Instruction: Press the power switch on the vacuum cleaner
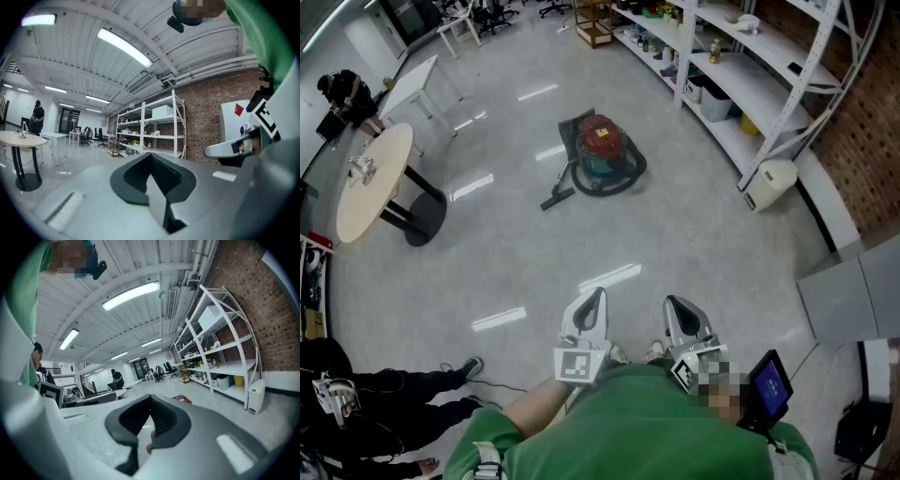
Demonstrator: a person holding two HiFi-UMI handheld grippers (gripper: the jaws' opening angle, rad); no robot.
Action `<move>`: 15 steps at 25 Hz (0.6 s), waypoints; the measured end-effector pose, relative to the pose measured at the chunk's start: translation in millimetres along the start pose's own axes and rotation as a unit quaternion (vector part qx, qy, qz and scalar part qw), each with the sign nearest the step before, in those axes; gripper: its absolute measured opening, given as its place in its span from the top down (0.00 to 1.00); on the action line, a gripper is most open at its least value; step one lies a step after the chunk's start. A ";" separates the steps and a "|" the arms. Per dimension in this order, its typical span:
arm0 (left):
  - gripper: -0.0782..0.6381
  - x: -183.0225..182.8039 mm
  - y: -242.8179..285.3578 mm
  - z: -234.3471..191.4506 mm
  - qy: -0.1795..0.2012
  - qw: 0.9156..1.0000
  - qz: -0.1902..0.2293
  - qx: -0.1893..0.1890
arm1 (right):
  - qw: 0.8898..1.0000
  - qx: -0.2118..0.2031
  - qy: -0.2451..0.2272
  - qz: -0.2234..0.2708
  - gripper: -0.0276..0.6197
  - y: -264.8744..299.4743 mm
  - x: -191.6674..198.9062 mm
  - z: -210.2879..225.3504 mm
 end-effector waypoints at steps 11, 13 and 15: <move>0.88 -4.0 3.1 -3.9 -0.005 1.000 0.001 0.000 | 1.000 0.006 0.005 0.006 0.95 2.7 -5.5 -0.8; 0.88 -5.1 4.0 -5.3 -0.004 1.000 0.001 0.001 | 1.000 0.009 0.008 0.010 0.95 3.4 -7.6 -0.7; 0.88 -6.8 5.8 -7.4 -0.004 1.000 0.002 0.003 | 1.000 0.012 0.009 0.013 0.95 4.9 -10.3 -1.4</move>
Point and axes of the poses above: the fingertips, and each gripper's own axes: y forward along the fingers, z to its right, x out of its underside, the point moved 6 cm from there along -y, backward along the fingers, and after that the axes turned 9 degrees about y, right-handed, at the moved point
